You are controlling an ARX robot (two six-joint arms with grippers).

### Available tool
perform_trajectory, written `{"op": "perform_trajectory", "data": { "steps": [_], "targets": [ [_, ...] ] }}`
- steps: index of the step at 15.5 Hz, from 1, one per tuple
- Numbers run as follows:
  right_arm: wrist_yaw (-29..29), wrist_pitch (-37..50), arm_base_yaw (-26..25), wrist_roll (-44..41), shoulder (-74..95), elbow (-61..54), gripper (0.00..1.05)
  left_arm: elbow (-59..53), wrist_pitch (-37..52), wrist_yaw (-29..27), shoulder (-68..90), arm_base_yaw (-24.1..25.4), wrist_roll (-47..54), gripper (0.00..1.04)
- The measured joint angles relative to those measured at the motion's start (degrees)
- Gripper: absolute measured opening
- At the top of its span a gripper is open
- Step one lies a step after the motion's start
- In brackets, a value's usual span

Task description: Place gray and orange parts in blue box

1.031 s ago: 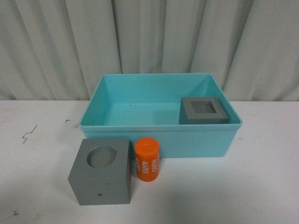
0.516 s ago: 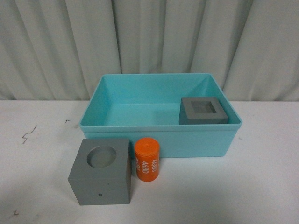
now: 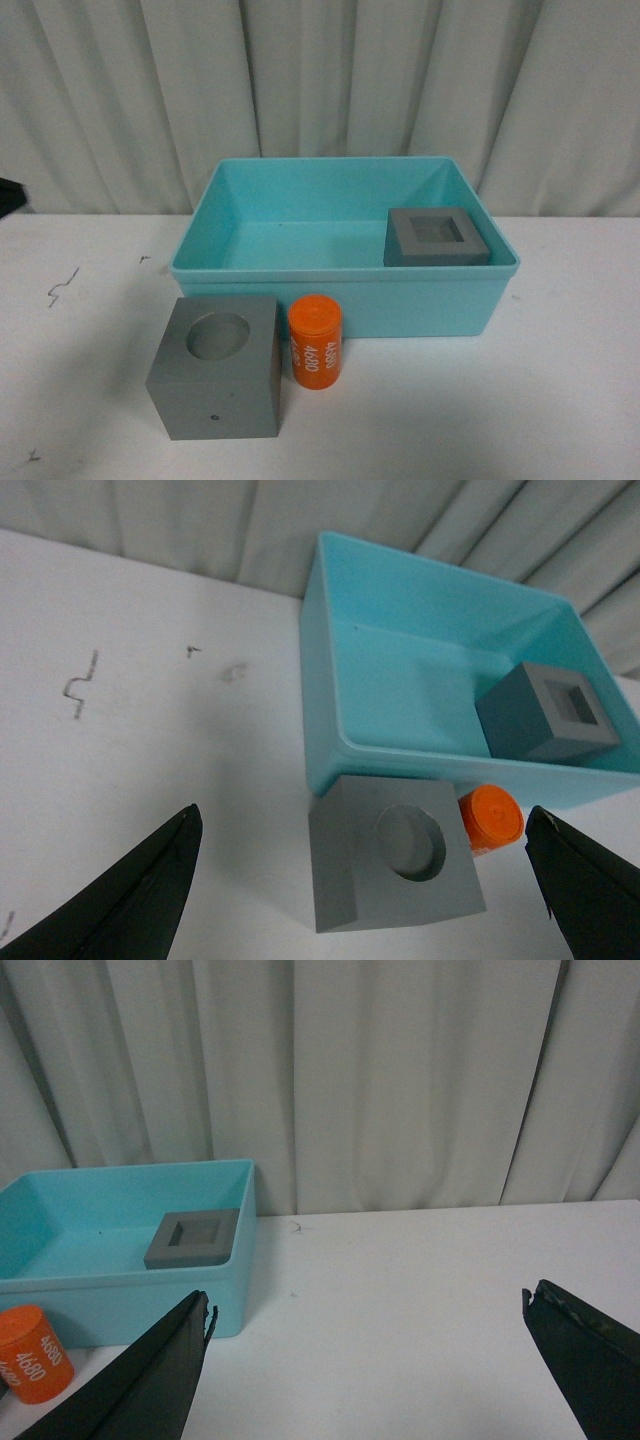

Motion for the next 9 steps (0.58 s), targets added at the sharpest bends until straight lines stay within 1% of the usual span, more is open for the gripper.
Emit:
{"op": "perform_trajectory", "data": {
  "steps": [1,4,6,9],
  "targets": [
    [0.0,0.0,0.0,0.0,0.0,0.0,0.98,2.5,0.6,-0.4,5.6,-2.3,0.0,0.98],
    [0.0,0.0,0.0,0.0,0.0,0.0,0.98,6.7,0.5,-0.6,15.4,-7.3,0.2,0.98],
    [0.0,0.0,0.0,0.0,0.0,0.0,0.98,8.5,1.0,-0.8,19.8,-9.1,1.5,0.98],
    [0.0,0.0,0.0,0.0,0.0,0.0,0.98,12.1,1.2,-3.9,27.6,-10.3,4.7,0.98]
  ]
}}
